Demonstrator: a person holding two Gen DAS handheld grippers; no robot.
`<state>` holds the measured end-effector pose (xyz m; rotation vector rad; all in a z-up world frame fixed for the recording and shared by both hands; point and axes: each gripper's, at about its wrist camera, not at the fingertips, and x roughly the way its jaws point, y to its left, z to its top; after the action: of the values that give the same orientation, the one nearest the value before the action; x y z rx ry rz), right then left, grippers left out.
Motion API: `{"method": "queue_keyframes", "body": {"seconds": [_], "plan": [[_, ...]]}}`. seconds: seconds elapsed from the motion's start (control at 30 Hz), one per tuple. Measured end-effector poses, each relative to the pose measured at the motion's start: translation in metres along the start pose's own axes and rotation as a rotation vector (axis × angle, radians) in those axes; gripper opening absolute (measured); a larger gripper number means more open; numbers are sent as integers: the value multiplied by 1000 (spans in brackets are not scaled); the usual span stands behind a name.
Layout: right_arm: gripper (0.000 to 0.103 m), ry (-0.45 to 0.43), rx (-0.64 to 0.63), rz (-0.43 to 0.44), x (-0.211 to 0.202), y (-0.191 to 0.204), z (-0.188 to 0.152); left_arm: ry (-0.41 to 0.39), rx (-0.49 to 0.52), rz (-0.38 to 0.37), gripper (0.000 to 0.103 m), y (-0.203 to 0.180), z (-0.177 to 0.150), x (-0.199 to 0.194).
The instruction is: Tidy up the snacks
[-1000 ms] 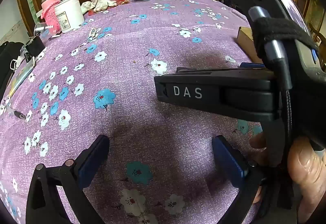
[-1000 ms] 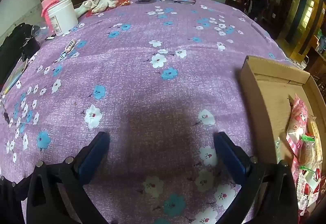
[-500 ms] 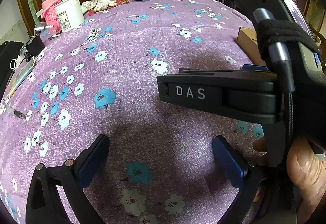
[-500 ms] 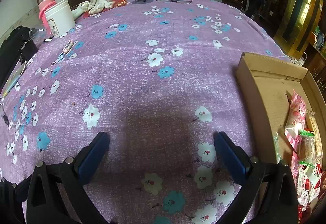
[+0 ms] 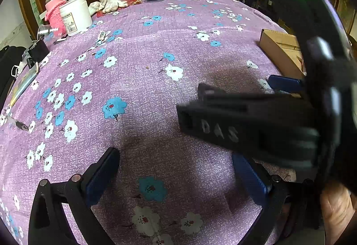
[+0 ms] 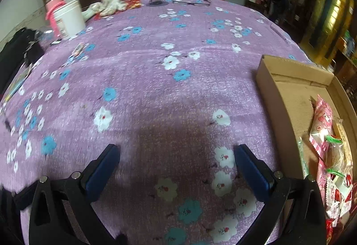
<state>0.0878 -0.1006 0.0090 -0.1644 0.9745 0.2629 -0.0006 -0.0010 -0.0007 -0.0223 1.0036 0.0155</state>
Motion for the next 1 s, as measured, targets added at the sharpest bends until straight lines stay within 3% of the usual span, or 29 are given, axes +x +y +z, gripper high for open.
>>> {"method": "queue_keyframes", "body": {"seconds": [0.6, 0.73, 0.77, 0.8, 0.83, 0.97, 1.0], "plan": [[102, -6, -19, 9, -16, 5, -23, 1, -7, -3, 102, 1, 1, 0], [102, -6, -20, 8, -16, 4, -23, -16, 53, -46, 97, 13, -7, -14], [102, -6, -19, 8, -16, 5, -23, -34, 68, -45, 97, 18, -10, -20], [102, -6, -19, 8, -16, 5, -24, -47, 73, 16, 97, 22, -11, -23], [102, -6, -20, 8, -16, 5, -23, -53, 55, 120, 97, 34, -12, -27], [102, -6, -21, 8, -15, 5, -23, -7, -150, 101, 97, 94, -15, -20], [102, -6, -21, 8, -15, 4, -24, -1, -162, 87, 100, 100, -18, -16]]}}
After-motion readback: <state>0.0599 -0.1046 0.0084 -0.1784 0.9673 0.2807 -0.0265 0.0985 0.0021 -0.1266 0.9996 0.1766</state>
